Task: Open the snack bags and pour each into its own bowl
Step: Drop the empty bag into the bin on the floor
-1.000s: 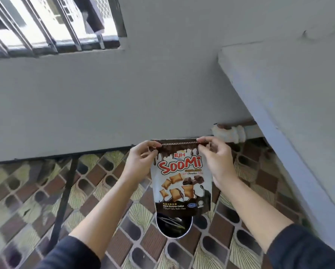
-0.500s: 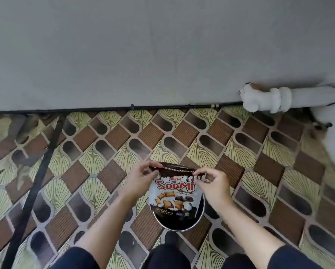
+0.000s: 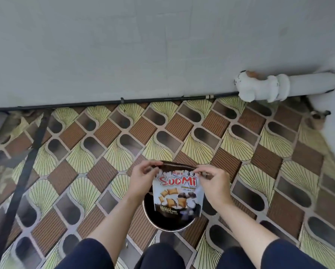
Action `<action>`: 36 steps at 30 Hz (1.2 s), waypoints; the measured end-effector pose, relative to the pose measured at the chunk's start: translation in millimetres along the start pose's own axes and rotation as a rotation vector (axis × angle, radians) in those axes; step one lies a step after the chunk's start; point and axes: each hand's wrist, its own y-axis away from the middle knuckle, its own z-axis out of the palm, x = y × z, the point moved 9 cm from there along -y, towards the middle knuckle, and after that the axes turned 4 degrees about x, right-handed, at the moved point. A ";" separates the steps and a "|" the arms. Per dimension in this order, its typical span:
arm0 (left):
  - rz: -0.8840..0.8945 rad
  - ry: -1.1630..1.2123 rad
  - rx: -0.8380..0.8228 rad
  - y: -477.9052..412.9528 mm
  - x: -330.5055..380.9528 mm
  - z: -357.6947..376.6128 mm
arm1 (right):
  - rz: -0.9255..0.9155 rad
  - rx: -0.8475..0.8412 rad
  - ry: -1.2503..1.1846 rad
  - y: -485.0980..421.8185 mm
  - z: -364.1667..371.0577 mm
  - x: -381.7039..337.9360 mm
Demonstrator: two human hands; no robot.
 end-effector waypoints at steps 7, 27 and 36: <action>0.251 -0.016 0.019 -2.5 74.6 -2.7 | -0.181 0.109 -0.045 -22.8 -26.0 -55.3; 0.032 -0.223 -0.025 -15.3 -28.8 -25.1 | -0.018 -0.103 0.091 12.6 29.6 20.4; 0.055 -0.598 -0.203 43.0 57.0 -8.4 | 0.126 -0.237 0.107 29.5 -17.7 -68.0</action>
